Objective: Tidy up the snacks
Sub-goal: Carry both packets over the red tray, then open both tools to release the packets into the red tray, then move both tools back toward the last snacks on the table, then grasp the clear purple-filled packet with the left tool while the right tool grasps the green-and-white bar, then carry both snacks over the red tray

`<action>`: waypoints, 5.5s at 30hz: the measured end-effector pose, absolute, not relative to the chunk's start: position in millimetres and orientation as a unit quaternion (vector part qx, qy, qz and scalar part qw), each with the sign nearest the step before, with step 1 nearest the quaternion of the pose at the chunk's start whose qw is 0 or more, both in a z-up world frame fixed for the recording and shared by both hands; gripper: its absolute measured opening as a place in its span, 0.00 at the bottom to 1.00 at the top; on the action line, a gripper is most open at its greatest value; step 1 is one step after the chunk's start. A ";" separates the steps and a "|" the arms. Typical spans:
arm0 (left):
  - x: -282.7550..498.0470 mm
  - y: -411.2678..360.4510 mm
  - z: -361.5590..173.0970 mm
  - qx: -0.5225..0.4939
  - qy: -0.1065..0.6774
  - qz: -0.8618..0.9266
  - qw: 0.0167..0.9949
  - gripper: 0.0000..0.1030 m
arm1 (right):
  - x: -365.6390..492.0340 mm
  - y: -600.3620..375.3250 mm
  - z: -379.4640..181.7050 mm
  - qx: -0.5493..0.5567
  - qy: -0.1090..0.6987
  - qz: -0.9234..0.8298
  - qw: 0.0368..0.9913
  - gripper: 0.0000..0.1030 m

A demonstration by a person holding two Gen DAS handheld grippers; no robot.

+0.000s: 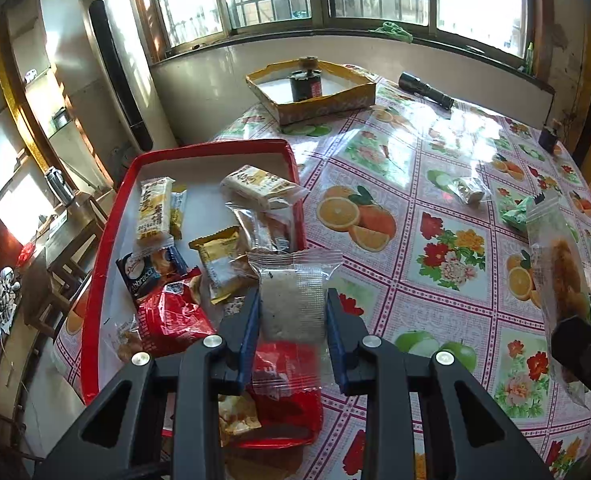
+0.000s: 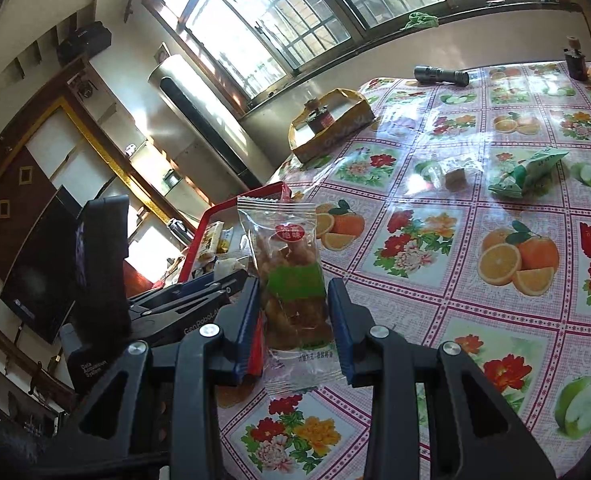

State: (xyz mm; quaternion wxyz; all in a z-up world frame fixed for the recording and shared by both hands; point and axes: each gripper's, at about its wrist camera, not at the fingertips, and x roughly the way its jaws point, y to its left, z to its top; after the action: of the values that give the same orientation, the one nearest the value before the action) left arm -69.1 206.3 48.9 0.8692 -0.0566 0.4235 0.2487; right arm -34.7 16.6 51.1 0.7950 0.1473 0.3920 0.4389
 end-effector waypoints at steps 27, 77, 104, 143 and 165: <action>-81.9 310.4 31.9 -0.117 0.428 0.328 0.834 0.29 | -16.0 124.5 43.7 0.110 0.413 0.500 0.753 0.36; -76.2 345.5 25.3 -0.142 0.443 0.347 0.815 0.42 | 38.5 246.4 15.9 0.050 0.441 0.522 0.728 0.41; 20.0 174.9 57.1 0.000 0.436 0.177 0.882 0.72 | 66.2 -14.6 -17.5 0.161 0.454 0.303 0.822 0.57; 193.1 66.1 -30.6 0.239 0.499 0.046 0.832 0.28 | 189.5 -53.7 -33.5 0.019 0.457 0.168 0.873 0.28; 77.6 102.4 -3.3 0.023 0.523 0.051 0.851 0.00 | 82.5 -75.1 2.1 0.114 0.435 0.242 0.860 0.24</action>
State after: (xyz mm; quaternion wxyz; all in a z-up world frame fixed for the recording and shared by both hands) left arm 77.6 102.4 -3.3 0.8506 0.0231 0.5228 0.0509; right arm 82.5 -75.1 2.1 0.8600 0.1138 0.4346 0.2421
